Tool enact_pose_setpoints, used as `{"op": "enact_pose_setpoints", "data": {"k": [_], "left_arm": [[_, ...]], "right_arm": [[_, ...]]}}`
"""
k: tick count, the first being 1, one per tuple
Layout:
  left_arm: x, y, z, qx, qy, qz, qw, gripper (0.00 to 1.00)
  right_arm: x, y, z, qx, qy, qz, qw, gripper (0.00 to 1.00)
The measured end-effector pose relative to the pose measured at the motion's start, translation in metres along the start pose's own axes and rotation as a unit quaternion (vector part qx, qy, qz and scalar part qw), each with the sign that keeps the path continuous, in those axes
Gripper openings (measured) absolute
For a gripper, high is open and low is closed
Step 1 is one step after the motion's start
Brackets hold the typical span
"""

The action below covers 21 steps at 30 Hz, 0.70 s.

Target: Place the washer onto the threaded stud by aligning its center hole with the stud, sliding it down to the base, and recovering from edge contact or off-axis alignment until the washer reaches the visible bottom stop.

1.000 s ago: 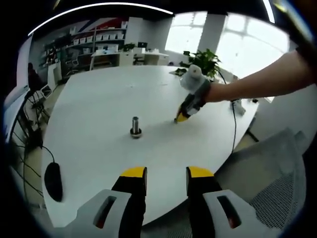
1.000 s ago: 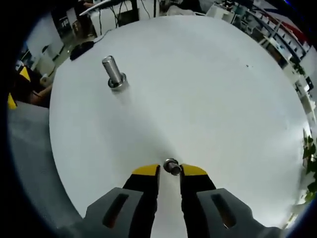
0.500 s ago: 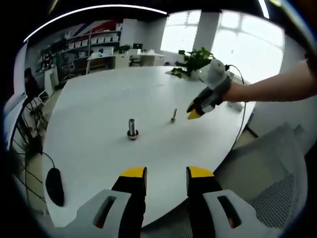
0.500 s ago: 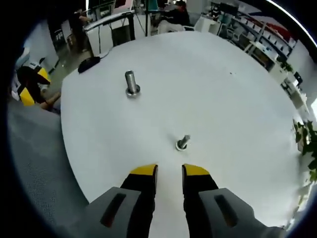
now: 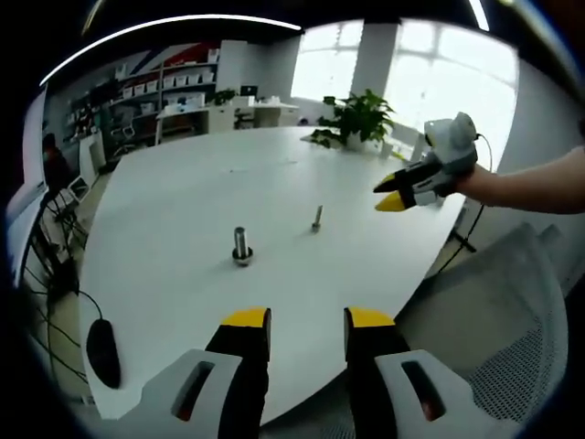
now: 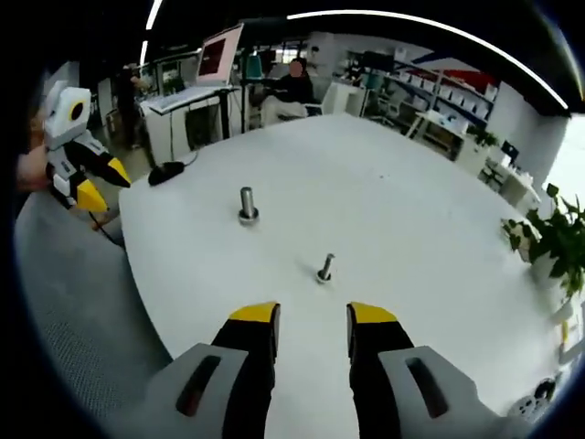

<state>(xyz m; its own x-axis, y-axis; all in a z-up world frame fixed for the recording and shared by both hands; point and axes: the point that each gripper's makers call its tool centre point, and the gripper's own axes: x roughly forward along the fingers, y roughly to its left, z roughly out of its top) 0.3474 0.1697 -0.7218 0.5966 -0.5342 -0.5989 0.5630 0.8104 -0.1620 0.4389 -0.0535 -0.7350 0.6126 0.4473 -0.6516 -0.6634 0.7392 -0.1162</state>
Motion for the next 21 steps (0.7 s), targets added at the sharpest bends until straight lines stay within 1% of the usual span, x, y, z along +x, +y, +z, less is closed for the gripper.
{"op": "enact_pose_setpoints", "data": {"k": [1, 3, 5, 6, 10, 13, 15, 16, 21], "left_arm": [[0.000, 0.000, 0.001, 0.001, -0.001, 0.001, 1.0000, 0.30], [-0.001, 0.000, 0.004, -0.002, -0.009, -0.001, 1.0000, 0.31], [-0.003, -0.002, 0.013, -0.010, -0.032, -0.004, 0.9994, 0.32], [-0.004, -0.002, 0.014, -0.008, -0.035, -0.004, 0.9993, 0.32], [-0.003, -0.001, 0.012, -0.005, -0.031, -0.003, 0.9995, 0.32], [-0.004, -0.001, 0.014, -0.006, -0.035, -0.002, 0.9994, 0.32], [-0.005, 0.000, 0.016, -0.011, -0.041, -0.003, 0.9991, 0.32], [-0.005, 0.000, 0.016, -0.013, -0.042, -0.003, 0.9991, 0.32], [-0.006, -0.001, 0.019, -0.014, -0.048, -0.004, 0.9987, 0.32]], "right_arm": [[-0.002, 0.001, 0.000, 0.004, -0.003, 0.000, 1.0000, 0.33], [-0.011, 0.002, 0.008, 0.010, -0.034, -0.008, 0.9993, 0.32], [-0.023, 0.002, 0.019, 0.002, -0.069, -0.022, 0.9974, 0.31], [-0.026, 0.004, 0.021, 0.009, -0.074, -0.021, 0.9970, 0.32], [-0.038, 0.010, 0.021, 0.019, -0.087, -0.025, 0.9958, 0.34], [-0.042, 0.011, 0.014, 0.027, -0.084, -0.029, 0.9957, 0.35], [-0.045, 0.011, 0.010, 0.040, -0.083, -0.028, 0.9953, 0.36], [-0.049, 0.013, 0.011, 0.049, -0.084, -0.024, 0.9950, 0.36], [-0.064, 0.008, 0.016, 0.065, -0.099, -0.034, 0.9924, 0.36]]}}
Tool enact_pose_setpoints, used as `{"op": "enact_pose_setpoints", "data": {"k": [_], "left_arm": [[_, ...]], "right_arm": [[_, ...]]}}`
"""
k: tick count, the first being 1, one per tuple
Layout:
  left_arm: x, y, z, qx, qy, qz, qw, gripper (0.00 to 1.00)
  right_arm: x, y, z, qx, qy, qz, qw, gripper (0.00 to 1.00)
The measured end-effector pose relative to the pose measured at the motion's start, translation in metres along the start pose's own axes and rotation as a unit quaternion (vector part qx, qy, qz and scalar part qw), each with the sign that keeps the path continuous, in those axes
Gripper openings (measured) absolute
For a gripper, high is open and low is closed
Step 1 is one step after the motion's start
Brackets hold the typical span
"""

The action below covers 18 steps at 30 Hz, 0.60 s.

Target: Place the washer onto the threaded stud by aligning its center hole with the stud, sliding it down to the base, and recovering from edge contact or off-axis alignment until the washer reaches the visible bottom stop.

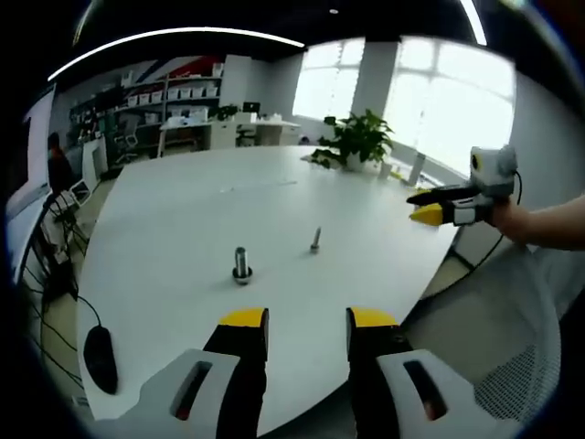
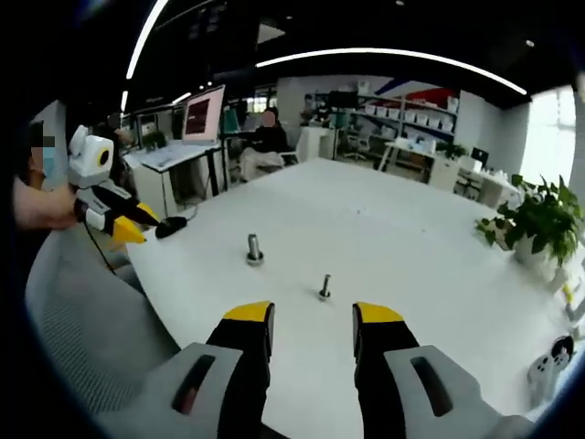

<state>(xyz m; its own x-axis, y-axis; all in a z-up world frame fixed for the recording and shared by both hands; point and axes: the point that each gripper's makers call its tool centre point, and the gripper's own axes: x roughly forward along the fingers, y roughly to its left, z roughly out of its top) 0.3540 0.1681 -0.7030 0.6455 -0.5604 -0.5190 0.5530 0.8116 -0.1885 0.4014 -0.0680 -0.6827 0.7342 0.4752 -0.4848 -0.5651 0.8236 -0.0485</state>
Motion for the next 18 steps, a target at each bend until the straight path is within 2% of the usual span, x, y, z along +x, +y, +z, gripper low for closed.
{"op": "enact_pose_setpoints", "data": {"k": [7, 10, 14, 18], "left_arm": [[-0.002, 0.002, 0.003, -0.004, -0.011, 0.002, 0.9999, 0.32], [-0.003, 0.002, 0.005, -0.006, -0.016, 0.002, 0.9998, 0.32], [-0.004, 0.003, 0.007, -0.004, -0.020, 0.006, 0.9998, 0.32], [-0.005, 0.004, 0.007, -0.018, -0.027, 0.007, 0.9995, 0.32]], "right_arm": [[-0.020, -0.011, 0.001, 0.027, -0.012, -0.033, 0.9990, 0.36], [-0.028, -0.015, -0.003, 0.025, -0.013, -0.051, 0.9983, 0.36], [-0.034, -0.015, -0.006, 0.032, -0.025, -0.053, 0.9978, 0.36], [-0.031, -0.018, -0.012, 0.037, -0.018, -0.050, 0.9979, 0.36]]}}
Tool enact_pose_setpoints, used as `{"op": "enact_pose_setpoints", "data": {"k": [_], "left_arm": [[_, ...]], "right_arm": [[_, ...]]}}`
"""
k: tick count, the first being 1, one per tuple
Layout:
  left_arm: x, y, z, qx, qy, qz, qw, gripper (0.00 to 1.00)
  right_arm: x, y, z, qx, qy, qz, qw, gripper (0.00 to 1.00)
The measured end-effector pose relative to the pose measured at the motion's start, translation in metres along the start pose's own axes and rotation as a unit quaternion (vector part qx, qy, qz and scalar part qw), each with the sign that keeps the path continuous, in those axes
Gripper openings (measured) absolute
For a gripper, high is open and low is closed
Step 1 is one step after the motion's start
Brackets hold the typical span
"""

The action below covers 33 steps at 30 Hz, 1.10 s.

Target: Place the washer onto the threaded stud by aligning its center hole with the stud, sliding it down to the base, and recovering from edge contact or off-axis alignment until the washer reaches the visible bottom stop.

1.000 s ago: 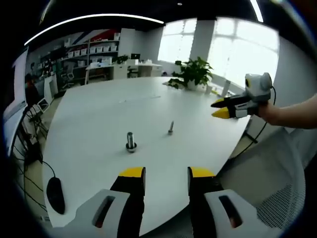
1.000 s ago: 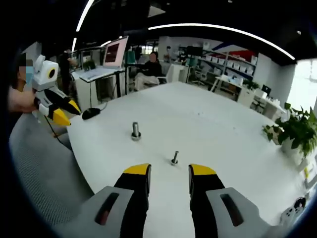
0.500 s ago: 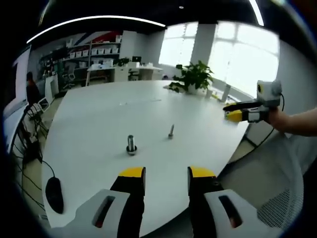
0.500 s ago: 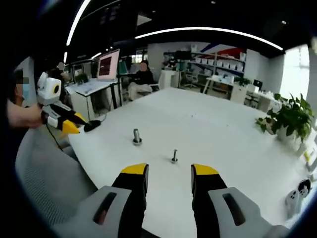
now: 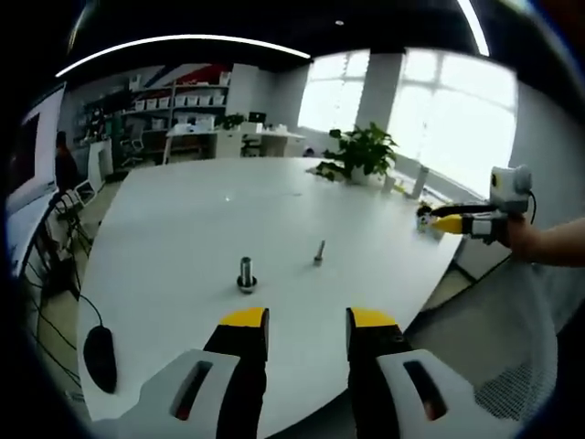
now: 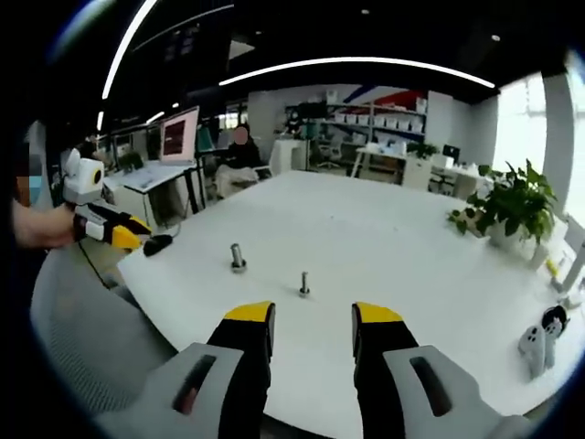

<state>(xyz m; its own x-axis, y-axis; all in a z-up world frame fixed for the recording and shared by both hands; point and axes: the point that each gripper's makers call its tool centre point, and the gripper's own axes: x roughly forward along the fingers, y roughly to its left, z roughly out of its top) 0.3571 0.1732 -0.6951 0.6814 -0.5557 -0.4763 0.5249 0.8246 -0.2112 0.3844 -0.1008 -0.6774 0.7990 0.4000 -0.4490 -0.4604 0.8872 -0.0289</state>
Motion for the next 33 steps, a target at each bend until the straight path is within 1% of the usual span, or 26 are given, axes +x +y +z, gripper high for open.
{"op": "enact_pose_setpoints", "data": {"k": [2, 3, 6, 8, 10, 12, 16, 19, 24, 30, 33], "left_arm": [[0.000, 0.001, 0.002, 0.006, -0.001, 0.003, 1.0000, 0.32], [0.000, 0.000, 0.004, 0.025, -0.002, 0.008, 0.9997, 0.32], [0.002, -0.008, 0.003, 0.035, 0.001, 0.000, 0.9994, 0.32], [0.002, -0.008, 0.001, 0.039, 0.005, -0.002, 0.9992, 0.32], [0.001, -0.007, 0.002, 0.036, 0.002, -0.003, 0.9993, 0.32], [-0.001, -0.005, 0.005, 0.022, -0.008, -0.004, 0.9997, 0.32], [-0.001, -0.006, 0.008, 0.023, -0.015, -0.002, 0.9996, 0.32], [-0.001, -0.006, 0.008, 0.027, -0.015, 0.000, 0.9995, 0.32], [-0.001, -0.005, 0.009, 0.020, -0.019, 0.000, 0.9996, 0.33], [-0.002, -0.003, 0.010, 0.015, -0.022, 0.004, 0.9996, 0.33], [-0.001, -0.003, 0.008, 0.010, -0.018, 0.001, 0.9998, 0.33]], "right_arm": [[0.000, -0.002, -0.001, 0.001, 0.000, 0.000, 1.0000, 0.36], [0.000, 0.000, -0.002, 0.004, 0.002, 0.001, 1.0000, 0.36], [0.000, -0.002, -0.007, -0.003, 0.012, -0.004, 0.9999, 0.36], [-0.001, -0.003, -0.008, -0.002, 0.011, -0.006, 0.9999, 0.36], [-0.001, -0.003, -0.007, -0.001, 0.007, -0.006, 1.0000, 0.36], [-0.001, -0.005, -0.006, -0.012, 0.008, -0.010, 0.9998, 0.36], [-0.001, -0.003, -0.008, -0.015, 0.014, -0.009, 0.9997, 0.36], [0.001, -0.003, -0.012, -0.015, 0.024, -0.007, 0.9996, 0.36], [0.003, -0.002, -0.015, -0.023, 0.031, -0.003, 0.9992, 0.36], [0.002, -0.001, -0.015, -0.030, 0.032, -0.001, 0.9990, 0.36], [0.002, -0.002, -0.016, -0.033, 0.034, -0.001, 0.9989, 0.36]]}}
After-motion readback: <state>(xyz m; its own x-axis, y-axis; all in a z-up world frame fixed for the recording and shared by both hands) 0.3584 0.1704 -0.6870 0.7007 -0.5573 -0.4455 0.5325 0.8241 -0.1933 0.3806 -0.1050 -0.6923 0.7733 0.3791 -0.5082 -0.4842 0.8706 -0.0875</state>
